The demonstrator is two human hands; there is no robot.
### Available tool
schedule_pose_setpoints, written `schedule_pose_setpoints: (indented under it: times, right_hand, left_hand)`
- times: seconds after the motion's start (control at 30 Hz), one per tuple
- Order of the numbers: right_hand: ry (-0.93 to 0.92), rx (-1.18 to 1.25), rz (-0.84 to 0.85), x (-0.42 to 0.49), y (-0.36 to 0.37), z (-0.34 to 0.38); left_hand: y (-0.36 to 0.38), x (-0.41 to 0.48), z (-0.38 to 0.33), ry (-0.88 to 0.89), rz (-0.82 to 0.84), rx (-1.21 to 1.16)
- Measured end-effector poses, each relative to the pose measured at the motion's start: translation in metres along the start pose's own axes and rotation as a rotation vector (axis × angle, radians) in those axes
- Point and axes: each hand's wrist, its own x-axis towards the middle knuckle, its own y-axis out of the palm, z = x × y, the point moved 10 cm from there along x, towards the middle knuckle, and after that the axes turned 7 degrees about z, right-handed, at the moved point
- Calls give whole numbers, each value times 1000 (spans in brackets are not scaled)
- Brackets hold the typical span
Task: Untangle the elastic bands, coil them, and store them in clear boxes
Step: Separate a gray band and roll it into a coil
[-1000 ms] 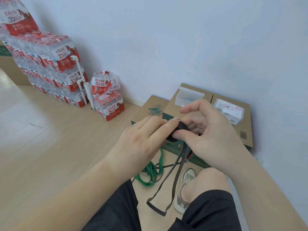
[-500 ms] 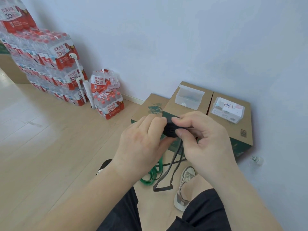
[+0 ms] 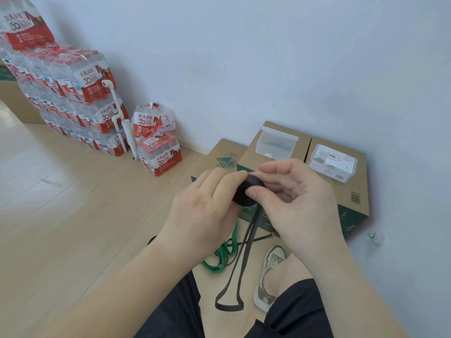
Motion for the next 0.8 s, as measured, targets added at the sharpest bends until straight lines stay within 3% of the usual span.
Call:
schedule_pose_setpoints:
  times: [0.1, 0.27, 0.37, 0.5, 0.63, 0.8]
  right_hand:
    - [13, 116, -22, -6, -2, -6]
    - [-47, 36, -34, -10, 3, -9]
    - [-120, -198, 5, -5, -3, -2]
    - [-211, -474, 181, 3, 4, 14]
    - [-29, -204, 140, 9, -4, 9]
    - [3, 83, 40, 3, -3, 4]
  left_hand:
    - [-7, 2, 9, -98, -24, -24]
    - [-2, 9, 10, -190, 39, -34]
    - [6, 8, 5, -104, 114, -11]
    - [7, 5, -8, 102, 118, -3]
    - [7, 1, -12, 181, 84, 87]
    - [-1, 3, -5, 82, 30, 2]
